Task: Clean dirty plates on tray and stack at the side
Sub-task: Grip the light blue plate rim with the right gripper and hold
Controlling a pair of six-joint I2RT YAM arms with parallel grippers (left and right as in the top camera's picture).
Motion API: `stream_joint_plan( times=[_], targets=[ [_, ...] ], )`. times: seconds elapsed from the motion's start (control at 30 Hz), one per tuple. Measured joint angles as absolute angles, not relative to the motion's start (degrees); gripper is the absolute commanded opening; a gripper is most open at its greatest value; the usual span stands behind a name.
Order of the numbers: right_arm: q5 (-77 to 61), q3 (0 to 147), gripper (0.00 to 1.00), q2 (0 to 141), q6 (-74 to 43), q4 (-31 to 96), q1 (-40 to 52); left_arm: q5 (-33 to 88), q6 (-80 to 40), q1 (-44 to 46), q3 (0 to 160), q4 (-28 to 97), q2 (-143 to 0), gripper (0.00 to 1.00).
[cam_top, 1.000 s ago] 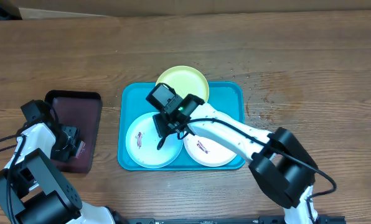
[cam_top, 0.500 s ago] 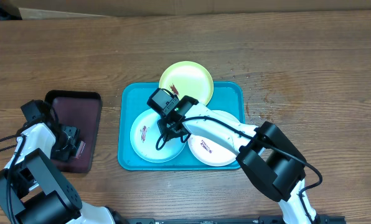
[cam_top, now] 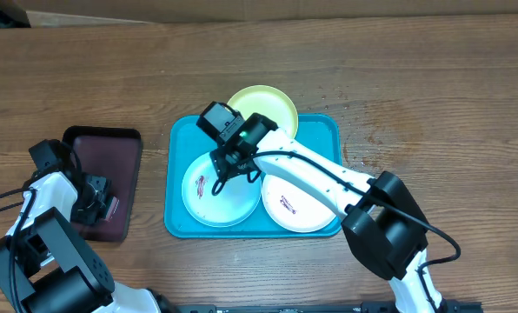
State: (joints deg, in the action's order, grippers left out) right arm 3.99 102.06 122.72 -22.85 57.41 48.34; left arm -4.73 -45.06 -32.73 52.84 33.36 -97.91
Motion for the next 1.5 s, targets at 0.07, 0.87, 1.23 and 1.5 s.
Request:
stream_joint_plan(
  times=[0.07, 0.87, 1.23, 1.5],
  targets=[
    [4.32, 101.56, 0.71, 123.00, -22.85, 57.43, 47.48, -4.73, -45.06, -32.73, 52.86, 33.36, -97.91, 0.61],
    [-0.03, 97.91, 0.49, 125.23, -25.26, 58.11, 45.84, -4.73, -45.04, -32.73, 52.86, 33.36, -97.91, 0.60],
    [-2.00, 96.57, 0.28, 125.58, -26.22, 58.06, 46.83, -4.73, -45.04, -32.73, 52.86, 33.36, -97.91, 0.59],
    [-3.99, 96.31, 0.07, 126.30, -26.59, 55.20, 48.47, -4.73, -44.82, -32.73, 52.84, 33.34, -97.95, 0.62]
  ],
)
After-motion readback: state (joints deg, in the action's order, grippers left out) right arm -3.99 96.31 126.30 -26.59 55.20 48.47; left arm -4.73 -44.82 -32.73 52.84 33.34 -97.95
